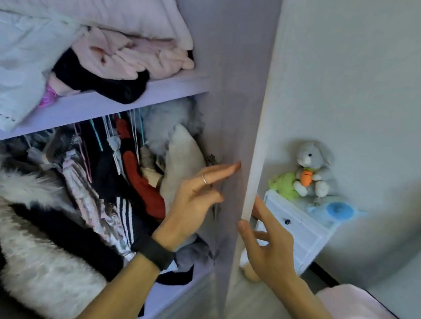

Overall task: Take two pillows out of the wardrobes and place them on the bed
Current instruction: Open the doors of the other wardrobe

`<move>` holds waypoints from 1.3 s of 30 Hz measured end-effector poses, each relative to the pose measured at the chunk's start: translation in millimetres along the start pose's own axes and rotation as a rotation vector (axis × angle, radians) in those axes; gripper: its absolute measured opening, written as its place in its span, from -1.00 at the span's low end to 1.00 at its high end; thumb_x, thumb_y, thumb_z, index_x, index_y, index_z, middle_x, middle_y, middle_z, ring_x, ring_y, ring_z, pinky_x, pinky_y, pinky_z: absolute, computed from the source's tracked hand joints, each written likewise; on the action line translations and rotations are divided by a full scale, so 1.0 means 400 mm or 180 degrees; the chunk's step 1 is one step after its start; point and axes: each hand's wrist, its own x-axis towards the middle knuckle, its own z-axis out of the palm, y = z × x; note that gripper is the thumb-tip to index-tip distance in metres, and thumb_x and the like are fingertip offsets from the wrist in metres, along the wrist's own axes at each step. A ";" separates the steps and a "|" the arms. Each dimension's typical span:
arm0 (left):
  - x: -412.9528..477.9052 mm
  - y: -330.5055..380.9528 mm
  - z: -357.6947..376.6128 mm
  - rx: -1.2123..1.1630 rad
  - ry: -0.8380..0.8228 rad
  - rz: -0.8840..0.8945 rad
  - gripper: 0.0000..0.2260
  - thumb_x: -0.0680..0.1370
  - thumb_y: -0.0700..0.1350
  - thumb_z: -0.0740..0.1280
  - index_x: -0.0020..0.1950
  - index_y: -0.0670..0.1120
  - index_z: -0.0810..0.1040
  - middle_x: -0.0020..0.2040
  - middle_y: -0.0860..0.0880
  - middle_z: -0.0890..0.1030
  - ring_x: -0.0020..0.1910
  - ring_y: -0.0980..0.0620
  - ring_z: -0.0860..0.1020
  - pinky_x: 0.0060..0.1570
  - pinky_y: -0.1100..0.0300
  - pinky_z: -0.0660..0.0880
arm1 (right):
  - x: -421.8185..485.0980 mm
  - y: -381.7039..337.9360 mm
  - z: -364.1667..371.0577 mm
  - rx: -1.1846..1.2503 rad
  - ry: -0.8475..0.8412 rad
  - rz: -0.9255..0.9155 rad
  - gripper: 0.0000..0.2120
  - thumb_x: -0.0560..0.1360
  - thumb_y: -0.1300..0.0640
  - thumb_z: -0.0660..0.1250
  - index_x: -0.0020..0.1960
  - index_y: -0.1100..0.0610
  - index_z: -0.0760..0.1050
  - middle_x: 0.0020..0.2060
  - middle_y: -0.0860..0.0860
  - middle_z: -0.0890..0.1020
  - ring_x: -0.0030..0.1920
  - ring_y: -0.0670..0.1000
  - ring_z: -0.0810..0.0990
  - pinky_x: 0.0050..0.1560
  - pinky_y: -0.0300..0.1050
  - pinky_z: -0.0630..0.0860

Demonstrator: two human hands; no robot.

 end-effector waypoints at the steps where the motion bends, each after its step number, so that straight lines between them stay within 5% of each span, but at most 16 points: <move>1: 0.013 -0.021 0.021 0.0236 -0.0077 0.0052 -0.37 0.42 -0.43 0.25 0.33 0.14 0.58 0.38 0.00 0.54 0.42 0.06 0.46 0.32 0.24 0.41 | -0.005 0.002 -0.019 -0.0100 0.0060 0.0106 -0.40 0.59 -0.02 0.32 0.50 -0.42 0.17 0.30 -0.44 0.50 0.26 -0.31 0.54 -0.08 -0.42 0.57; 6: 0.052 -0.105 0.131 0.1451 -0.0392 0.0437 -0.18 0.49 -0.43 0.29 0.59 0.22 0.16 0.53 0.09 0.30 0.54 0.17 0.23 0.51 0.19 0.24 | -0.015 0.019 -0.100 -0.0162 0.0399 0.0728 -0.43 0.62 -0.01 0.27 0.39 -0.59 0.16 0.25 -0.44 0.53 0.20 -0.24 0.60 -0.05 -0.35 0.58; 15: 0.143 -0.218 0.295 0.2697 -0.0299 0.1011 -0.06 0.49 -0.01 0.47 0.60 0.28 -0.14 0.61 -0.07 0.06 0.45 -0.19 0.35 0.24 -0.02 0.53 | 0.058 0.067 -0.255 -0.0400 0.0871 0.1170 -0.53 0.65 0.10 0.29 0.44 -0.31 0.29 0.01 -0.18 0.66 -0.05 -0.26 0.66 -0.11 -0.48 0.45; 22: 0.209 -0.274 0.378 0.3010 -0.0351 0.0970 -0.03 0.45 -0.05 0.52 0.63 0.17 -0.09 0.64 -0.12 -0.06 0.57 -0.27 0.16 0.29 -0.34 0.39 | 0.128 0.131 -0.316 -0.0670 0.0981 0.1295 -0.56 0.68 0.02 0.22 0.38 -0.45 0.23 0.00 -0.14 0.67 -0.09 -0.16 0.64 -0.13 -0.43 0.45; 26: 0.227 -0.290 0.391 0.3156 -0.0354 0.0918 -0.06 0.44 -0.03 0.54 0.63 0.15 -0.01 0.65 -0.14 -0.03 0.57 -0.27 0.16 0.31 -0.36 0.37 | 0.143 0.170 -0.319 -0.0740 0.1075 0.1297 -0.56 0.68 0.04 0.20 0.47 -0.34 0.24 -0.03 -0.06 0.67 -0.19 -0.11 0.63 -0.16 -0.38 0.47; 32: 0.237 -0.294 0.363 0.3231 -0.0459 0.1121 -0.12 0.46 -0.15 0.47 0.62 0.17 0.03 0.65 -0.09 -0.05 0.57 -0.21 0.19 0.39 -0.31 0.31 | 0.143 0.167 -0.300 -0.0807 0.1267 0.1365 -0.49 0.68 0.08 0.19 0.35 -0.53 0.22 -0.06 -0.19 0.66 -0.14 -0.13 0.64 -0.16 -0.36 0.51; 34: 0.228 -0.298 0.325 0.3100 -0.0574 0.1007 -0.24 0.50 -0.16 0.40 0.60 0.17 0.12 0.64 -0.03 0.04 0.54 -0.13 0.26 0.47 -0.24 0.19 | 0.123 0.168 -0.275 -0.0891 0.1462 0.1393 -0.53 0.66 0.11 0.22 0.43 -0.34 0.30 0.12 -0.14 0.61 0.01 -0.20 0.62 0.02 -0.28 0.56; 37: 0.179 -0.317 0.242 0.2972 -0.0570 0.0452 -0.45 0.59 -0.07 0.31 0.57 0.12 0.25 0.61 0.01 0.14 0.51 -0.09 0.27 0.53 -0.17 0.16 | 0.068 0.177 -0.214 -0.1344 0.1716 0.1118 -0.55 0.59 0.20 0.31 0.45 -0.02 0.37 0.29 0.00 0.46 0.26 0.04 0.53 0.26 0.10 0.51; 39: 0.137 -0.342 0.172 0.3048 -0.0486 0.0132 -0.50 0.60 -0.04 0.29 0.54 0.08 0.31 0.58 0.00 0.22 0.49 -0.08 0.28 0.47 -0.12 0.25 | 0.035 0.178 -0.159 -0.1533 0.1435 0.0828 -0.62 0.56 0.18 0.31 0.37 0.06 0.47 0.24 0.03 0.51 0.27 0.07 0.51 0.27 0.07 0.47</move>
